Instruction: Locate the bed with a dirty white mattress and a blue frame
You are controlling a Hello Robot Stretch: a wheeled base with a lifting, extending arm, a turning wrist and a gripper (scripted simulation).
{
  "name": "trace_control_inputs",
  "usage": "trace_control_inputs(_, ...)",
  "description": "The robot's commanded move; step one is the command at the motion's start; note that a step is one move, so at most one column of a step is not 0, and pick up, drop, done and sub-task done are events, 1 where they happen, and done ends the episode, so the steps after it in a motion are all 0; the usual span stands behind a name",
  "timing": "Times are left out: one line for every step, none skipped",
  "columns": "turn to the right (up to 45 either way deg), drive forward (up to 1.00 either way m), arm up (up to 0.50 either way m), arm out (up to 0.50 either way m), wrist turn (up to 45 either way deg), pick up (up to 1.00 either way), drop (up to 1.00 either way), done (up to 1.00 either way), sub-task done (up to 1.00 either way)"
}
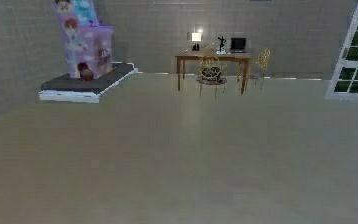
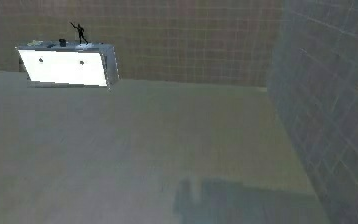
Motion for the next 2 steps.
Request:
trace_control_inputs(-15.0,0.00,0.00,0.00,0.0,0.00,0.00,0.00,0.00)
trace_control_inputs(0.0,0.45,0.00,0.00,0.0,0.00,0.00,0.00,0.00)
